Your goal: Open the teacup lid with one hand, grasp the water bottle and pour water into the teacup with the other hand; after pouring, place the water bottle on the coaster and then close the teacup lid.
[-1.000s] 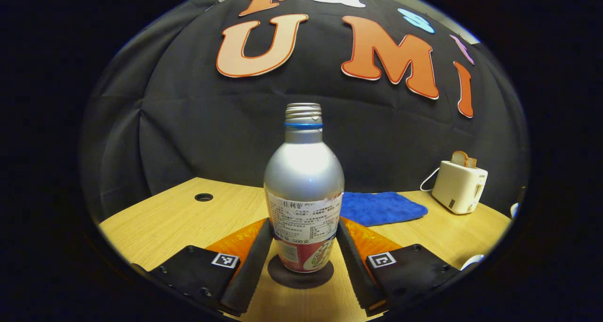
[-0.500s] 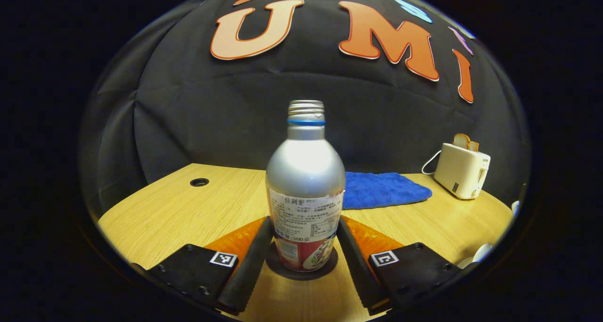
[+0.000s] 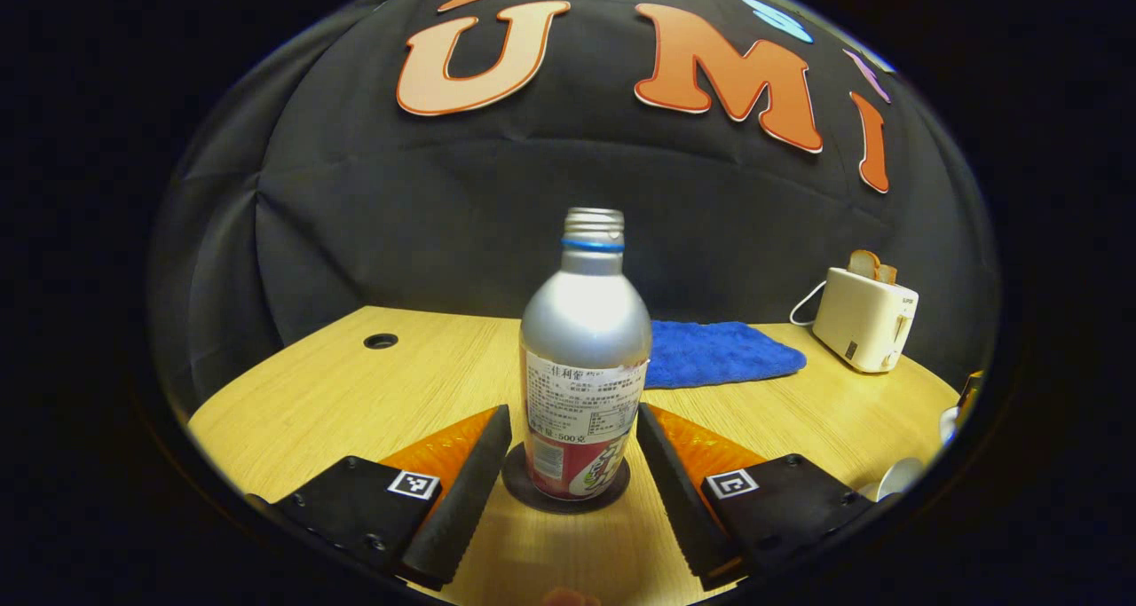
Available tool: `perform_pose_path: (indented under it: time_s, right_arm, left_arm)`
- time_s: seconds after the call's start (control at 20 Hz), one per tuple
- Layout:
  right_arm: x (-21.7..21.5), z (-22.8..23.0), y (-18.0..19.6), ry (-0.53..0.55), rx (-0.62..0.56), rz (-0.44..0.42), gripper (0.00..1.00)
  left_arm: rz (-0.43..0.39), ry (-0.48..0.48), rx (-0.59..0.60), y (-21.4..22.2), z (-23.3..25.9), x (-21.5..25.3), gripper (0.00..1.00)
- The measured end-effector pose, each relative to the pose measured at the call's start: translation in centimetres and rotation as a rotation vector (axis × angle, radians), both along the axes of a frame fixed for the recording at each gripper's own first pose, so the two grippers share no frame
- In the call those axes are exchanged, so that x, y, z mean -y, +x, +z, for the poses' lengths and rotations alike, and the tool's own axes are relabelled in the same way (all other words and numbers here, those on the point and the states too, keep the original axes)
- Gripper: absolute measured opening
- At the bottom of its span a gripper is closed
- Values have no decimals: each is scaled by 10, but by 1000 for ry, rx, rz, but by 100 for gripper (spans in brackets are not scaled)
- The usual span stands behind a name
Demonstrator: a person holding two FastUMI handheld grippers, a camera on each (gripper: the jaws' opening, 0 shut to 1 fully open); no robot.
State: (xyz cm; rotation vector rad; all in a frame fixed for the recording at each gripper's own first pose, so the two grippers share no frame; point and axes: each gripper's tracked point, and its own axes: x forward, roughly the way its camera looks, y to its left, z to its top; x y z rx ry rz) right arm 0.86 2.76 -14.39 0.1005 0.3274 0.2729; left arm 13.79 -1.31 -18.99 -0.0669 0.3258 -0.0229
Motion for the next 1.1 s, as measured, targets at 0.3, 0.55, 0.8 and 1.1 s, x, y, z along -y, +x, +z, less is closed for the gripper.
perform_pose_path:
  time_s: [0.3, 0.55, 0.8, 1.1]
  right_arm:
    - [-15, -14, -2, -2, -14, 23, 23]
    - [-23, -27, 0, -19, -25, 31, 23]
    - [-34, -38, -2, -45, -41, 33, 23]
    - [-36, -43, -1, -54, -44, 37, 23]
  left_arm:
    - [20, -11, 11, -30, 9, -10, 94]
    - [44, 6, 38, -53, 20, -20, 93]
    - [43, 8, 61, -70, 34, -22, 94]
    - [43, 2, 75, -84, 42, -19, 93]
